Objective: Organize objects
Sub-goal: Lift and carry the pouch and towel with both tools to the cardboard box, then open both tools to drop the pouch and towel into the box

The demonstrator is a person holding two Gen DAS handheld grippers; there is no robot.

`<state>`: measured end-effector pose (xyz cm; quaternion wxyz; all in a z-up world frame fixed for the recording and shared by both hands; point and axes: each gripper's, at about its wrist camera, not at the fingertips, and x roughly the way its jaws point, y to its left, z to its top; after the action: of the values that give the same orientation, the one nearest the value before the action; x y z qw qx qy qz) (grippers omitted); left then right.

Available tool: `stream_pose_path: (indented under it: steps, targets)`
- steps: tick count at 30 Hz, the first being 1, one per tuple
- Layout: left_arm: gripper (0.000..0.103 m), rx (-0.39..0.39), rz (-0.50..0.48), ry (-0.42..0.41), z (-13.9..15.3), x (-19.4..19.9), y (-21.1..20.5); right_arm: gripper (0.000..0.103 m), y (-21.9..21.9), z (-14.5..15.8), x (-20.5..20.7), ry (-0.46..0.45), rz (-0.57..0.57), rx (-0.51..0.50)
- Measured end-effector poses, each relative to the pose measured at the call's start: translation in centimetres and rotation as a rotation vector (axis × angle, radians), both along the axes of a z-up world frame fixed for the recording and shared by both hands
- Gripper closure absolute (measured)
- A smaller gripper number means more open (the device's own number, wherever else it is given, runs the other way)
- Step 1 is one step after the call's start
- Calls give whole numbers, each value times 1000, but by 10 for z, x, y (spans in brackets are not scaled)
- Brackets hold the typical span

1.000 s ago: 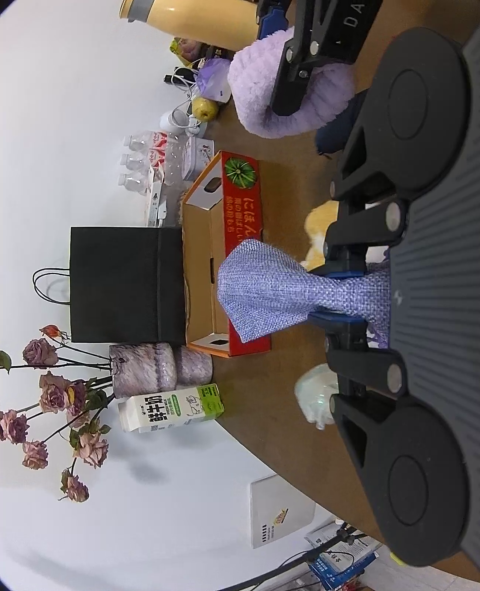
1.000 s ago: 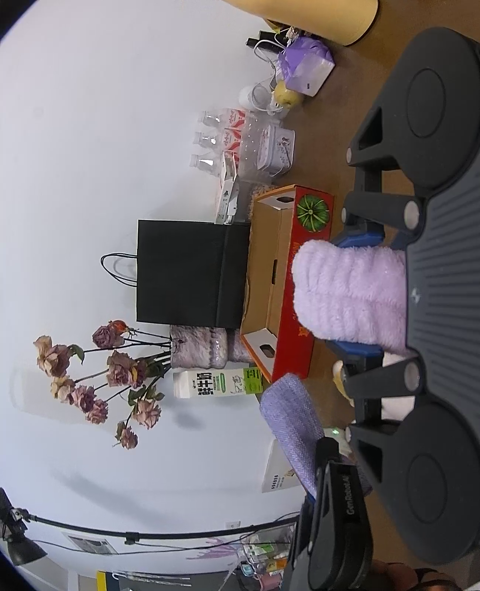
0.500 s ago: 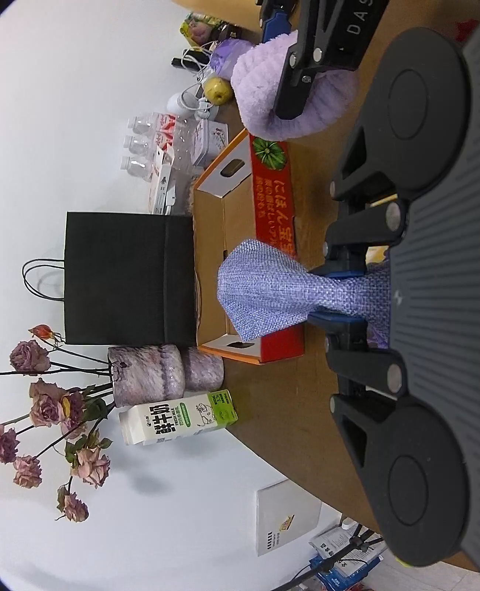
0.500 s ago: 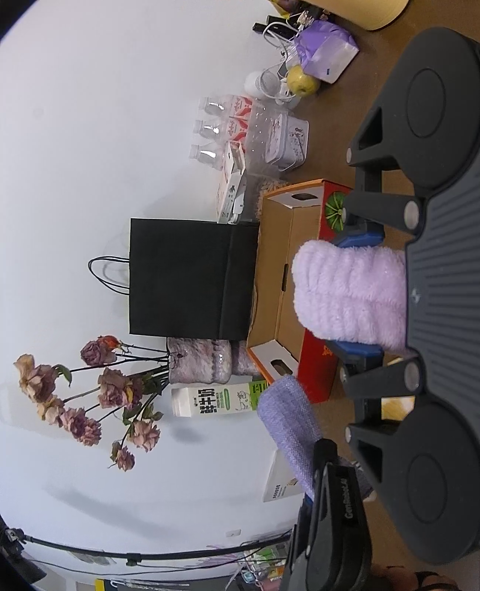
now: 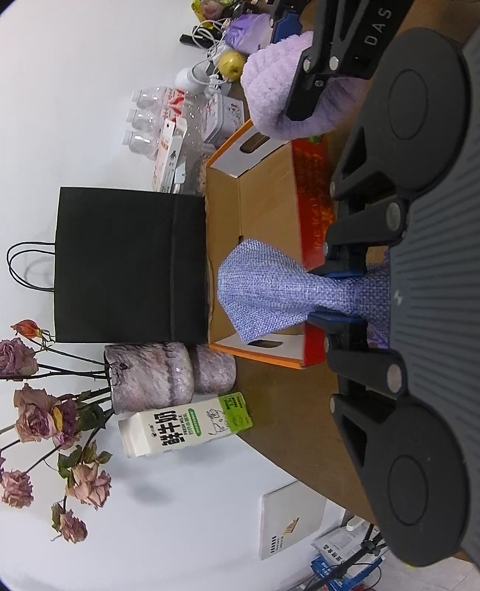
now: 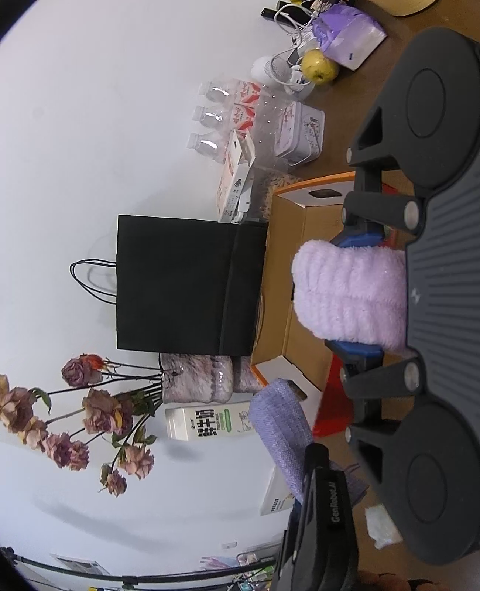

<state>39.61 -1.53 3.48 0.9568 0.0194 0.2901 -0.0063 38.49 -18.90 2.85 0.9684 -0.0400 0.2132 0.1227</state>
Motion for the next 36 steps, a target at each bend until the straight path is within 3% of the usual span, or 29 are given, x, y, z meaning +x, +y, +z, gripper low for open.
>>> stream_pose_path:
  steps: [18,30,33,35,36]
  targets:
    - [85,20,59,42,2,103,-12,57,1,-1,108,24,-29,-4]
    - [81,10,116,66,-17,160,-12,57,4,-26,173,103,-38,14]
    - [57,31,116,52,-20,165,-12,50,6,-33,179,111,-41,12]
    - [17,25,118,31,-21,165,-9,20,6,-35,180,108,-42,10]
    - [7,24,125,17,-20,164,-8,16,6,-36,180,98,-51,1]
